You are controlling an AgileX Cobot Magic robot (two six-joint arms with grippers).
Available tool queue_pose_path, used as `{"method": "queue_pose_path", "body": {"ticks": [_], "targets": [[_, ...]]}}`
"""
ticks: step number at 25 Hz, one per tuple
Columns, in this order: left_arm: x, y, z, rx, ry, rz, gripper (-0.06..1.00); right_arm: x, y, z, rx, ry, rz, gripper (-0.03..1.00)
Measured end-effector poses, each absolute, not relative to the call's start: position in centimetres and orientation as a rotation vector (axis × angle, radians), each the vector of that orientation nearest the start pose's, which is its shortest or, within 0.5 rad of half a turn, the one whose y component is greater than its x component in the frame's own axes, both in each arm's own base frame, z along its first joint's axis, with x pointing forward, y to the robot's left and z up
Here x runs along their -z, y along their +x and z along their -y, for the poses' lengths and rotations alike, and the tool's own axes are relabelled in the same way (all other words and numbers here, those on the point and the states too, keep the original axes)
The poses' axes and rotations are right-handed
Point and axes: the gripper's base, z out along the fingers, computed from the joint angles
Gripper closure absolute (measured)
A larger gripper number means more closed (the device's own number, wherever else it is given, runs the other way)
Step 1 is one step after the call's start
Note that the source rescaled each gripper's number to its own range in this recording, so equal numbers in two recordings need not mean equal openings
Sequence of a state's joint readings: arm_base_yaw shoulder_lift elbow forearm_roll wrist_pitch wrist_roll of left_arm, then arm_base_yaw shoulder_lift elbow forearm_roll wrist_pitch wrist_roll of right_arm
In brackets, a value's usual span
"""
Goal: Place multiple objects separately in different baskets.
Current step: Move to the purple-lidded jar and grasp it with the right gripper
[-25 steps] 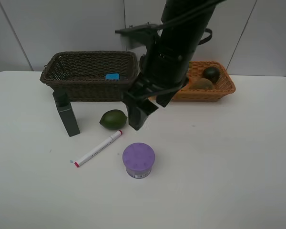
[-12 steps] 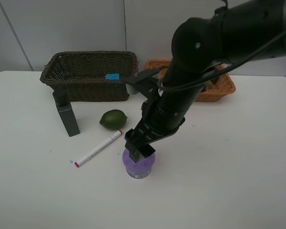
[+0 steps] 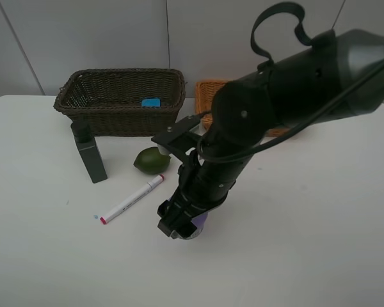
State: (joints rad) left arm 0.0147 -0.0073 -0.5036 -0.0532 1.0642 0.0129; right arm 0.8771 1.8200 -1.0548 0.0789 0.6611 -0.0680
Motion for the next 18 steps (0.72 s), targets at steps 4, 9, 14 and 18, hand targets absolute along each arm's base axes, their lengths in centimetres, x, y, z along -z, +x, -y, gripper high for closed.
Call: {"method": "queue_pose_path", "body": {"ticks": [4,9,14,18], "targets": [[-27.8,-0.66,0.43,0.046,0.001,-2.036,0.13,-15.81,21.34,-26.11,-0.184,-1.257,-2.654,0.0],[-27.8,-0.66,0.43,0.046,0.001,-2.036,0.13,-15.75,21.25,-25.79,-0.145,-1.258,-2.684,0.0],[-27.8,-0.66,0.43,0.046,0.001,-2.036,0.13,-15.65,21.12,-25.44,-0.102,-1.264,-2.717,0.0],[-27.8,-0.66,0.43,0.046,0.001,-2.036,0.13,-15.02,21.14,-25.46,-0.088,-1.27,-2.737,0.0]]}}
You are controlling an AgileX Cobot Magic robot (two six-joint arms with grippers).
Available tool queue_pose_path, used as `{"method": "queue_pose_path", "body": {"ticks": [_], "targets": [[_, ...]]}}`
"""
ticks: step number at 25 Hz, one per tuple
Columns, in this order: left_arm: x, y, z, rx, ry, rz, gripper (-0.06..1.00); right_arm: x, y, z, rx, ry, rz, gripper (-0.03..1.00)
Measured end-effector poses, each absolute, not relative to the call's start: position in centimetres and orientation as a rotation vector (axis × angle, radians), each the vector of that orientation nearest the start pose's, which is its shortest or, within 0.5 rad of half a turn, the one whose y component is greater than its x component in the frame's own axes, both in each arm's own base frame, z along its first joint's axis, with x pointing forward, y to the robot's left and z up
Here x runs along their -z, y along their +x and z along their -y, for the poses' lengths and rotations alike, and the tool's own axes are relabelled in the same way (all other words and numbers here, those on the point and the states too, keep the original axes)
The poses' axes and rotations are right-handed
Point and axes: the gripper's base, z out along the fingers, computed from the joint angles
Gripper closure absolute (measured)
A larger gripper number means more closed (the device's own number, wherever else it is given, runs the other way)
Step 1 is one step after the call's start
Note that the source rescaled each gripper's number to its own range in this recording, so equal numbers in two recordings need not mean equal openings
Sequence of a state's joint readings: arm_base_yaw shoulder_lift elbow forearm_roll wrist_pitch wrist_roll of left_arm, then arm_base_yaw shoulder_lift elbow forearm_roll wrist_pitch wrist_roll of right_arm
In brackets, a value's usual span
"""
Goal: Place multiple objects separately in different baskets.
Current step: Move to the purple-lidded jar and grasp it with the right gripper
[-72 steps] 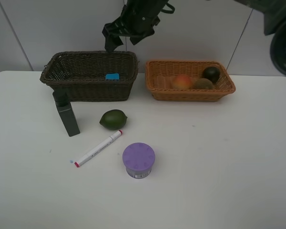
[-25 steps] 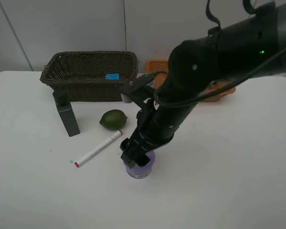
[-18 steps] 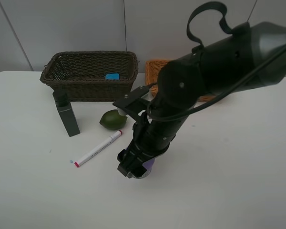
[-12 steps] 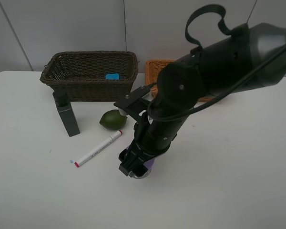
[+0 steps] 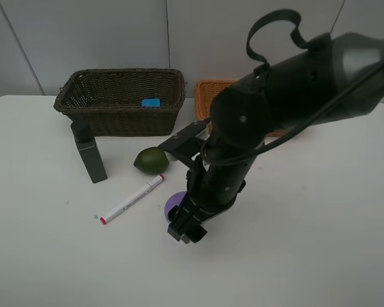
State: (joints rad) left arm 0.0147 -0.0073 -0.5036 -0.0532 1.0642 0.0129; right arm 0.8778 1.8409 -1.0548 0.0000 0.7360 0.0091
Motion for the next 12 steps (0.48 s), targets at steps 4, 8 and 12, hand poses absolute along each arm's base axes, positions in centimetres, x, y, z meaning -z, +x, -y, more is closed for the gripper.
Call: {"method": "queue_pose_path", "body": {"ticks": [4,8,12], "targets": [[-27.8,-0.7,0.4,0.046,0.001,-2.036,0.13,-13.4,21.2,-25.6,-0.061,-1.286,-2.774,0.0],[-27.8,-0.7,0.4,0.046,0.001,-2.036,0.13,-12.8,21.4,-25.8,-0.068,-1.281,-2.764,0.0],[-27.8,-0.7,0.4,0.046,0.001,-2.036,0.13,-12.7,21.6,-26.0,-0.087,-1.27,-2.74,0.0]]}}
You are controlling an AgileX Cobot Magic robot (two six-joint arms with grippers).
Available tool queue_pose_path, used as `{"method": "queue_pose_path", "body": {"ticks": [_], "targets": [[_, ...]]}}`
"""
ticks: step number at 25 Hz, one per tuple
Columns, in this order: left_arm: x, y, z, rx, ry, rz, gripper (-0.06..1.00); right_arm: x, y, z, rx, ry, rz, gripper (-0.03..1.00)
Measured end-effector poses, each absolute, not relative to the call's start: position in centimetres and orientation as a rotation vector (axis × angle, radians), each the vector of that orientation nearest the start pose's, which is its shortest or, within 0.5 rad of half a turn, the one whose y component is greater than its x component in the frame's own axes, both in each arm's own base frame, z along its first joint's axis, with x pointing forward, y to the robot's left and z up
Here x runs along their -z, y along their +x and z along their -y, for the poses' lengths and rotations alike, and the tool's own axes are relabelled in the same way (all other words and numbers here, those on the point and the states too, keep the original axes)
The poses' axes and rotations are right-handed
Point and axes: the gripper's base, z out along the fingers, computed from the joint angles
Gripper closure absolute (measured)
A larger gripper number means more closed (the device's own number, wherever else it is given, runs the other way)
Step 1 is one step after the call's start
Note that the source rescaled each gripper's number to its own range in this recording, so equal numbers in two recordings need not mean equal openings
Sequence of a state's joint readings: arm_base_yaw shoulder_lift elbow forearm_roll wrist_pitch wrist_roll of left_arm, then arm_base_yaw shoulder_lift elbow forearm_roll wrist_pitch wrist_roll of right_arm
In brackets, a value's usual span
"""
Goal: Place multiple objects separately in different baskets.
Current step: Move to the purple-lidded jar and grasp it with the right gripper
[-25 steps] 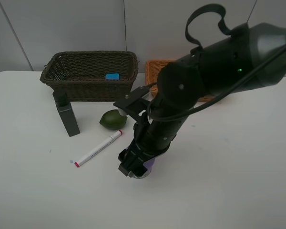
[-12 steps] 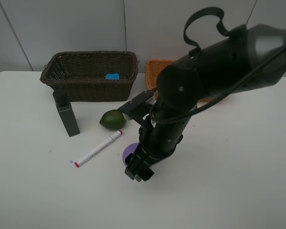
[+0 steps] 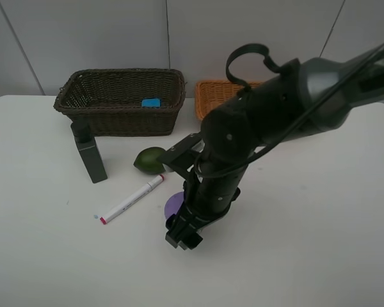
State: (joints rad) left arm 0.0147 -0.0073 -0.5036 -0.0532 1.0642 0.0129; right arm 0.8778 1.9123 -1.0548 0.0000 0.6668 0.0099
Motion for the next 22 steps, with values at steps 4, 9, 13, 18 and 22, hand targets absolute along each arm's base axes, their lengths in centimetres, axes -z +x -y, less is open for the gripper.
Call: {"method": "queue_pose_path", "body": {"ticks": [4,9,13,18,22], "targets": [[-27.8,-0.7,0.4,0.046,0.001,-2.036,0.13,-12.3,21.9,-26.3,-0.108,-1.257,-2.712,0.0],[-27.8,-0.7,0.4,0.046,0.001,-2.036,0.13,-12.4,22.2,-26.7,-0.141,-1.235,-2.664,0.0],[-27.8,-0.7,0.4,0.046,0.001,-2.036,0.13,-12.5,22.4,-26.9,-0.159,-1.223,-2.639,0.0],[-27.8,-0.7,0.4,0.046,0.001,-2.036,0.13,-12.6,22.5,-27.1,-0.174,-1.213,-2.617,0.0],[-27.8,-0.7,0.4,0.046,0.001,-2.036,0.13,-12.6,22.5,-27.1,-0.175,-1.212,-2.616,0.0]]}}
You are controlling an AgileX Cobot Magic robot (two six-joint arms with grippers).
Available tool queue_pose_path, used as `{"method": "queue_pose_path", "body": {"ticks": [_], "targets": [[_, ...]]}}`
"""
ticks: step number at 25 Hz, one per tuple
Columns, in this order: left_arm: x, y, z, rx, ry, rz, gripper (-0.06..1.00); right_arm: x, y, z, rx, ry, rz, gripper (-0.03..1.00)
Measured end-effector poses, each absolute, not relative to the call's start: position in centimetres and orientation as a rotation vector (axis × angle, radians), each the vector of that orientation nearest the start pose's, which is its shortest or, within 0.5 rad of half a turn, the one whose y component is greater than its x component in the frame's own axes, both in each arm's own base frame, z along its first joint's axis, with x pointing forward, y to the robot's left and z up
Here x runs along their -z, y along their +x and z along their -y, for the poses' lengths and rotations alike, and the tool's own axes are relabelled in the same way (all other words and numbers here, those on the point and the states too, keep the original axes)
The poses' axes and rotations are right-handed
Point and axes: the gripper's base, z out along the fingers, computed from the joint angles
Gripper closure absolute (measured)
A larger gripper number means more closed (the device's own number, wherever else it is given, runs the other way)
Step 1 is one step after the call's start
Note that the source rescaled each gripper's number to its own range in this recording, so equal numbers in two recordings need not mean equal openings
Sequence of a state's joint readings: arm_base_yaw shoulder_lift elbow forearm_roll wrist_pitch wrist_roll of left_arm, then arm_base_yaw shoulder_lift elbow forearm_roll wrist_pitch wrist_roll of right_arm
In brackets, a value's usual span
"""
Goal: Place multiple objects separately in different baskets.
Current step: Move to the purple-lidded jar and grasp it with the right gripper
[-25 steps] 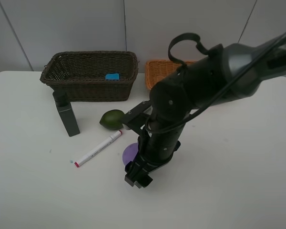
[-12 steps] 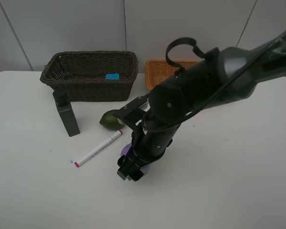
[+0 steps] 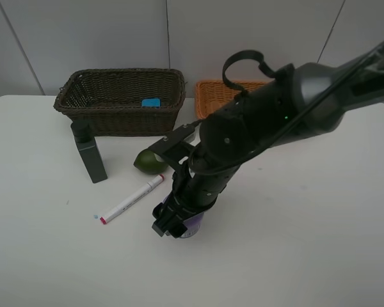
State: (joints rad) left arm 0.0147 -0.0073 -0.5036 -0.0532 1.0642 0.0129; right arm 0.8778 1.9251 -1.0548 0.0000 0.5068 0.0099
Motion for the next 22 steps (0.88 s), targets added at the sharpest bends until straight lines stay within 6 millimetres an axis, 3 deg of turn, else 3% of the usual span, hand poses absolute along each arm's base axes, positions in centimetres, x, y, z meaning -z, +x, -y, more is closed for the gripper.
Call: {"method": "queue_pose_path", "body": {"ticks": [3,6,22], "targets": [[-27.8,-0.66,0.43,0.046,0.001,-2.036,0.13,-12.23,22.53,-27.13,-0.17,-1.216,-2.623,0.02],[-27.8,-0.66,0.43,0.046,0.001,-2.036,0.13,-11.57,22.51,-27.11,-0.158,-1.224,-2.641,0.21],[-27.8,-0.66,0.43,0.046,0.001,-2.036,0.13,-11.55,22.52,-27.11,-0.158,-1.224,-2.641,0.21]]}}
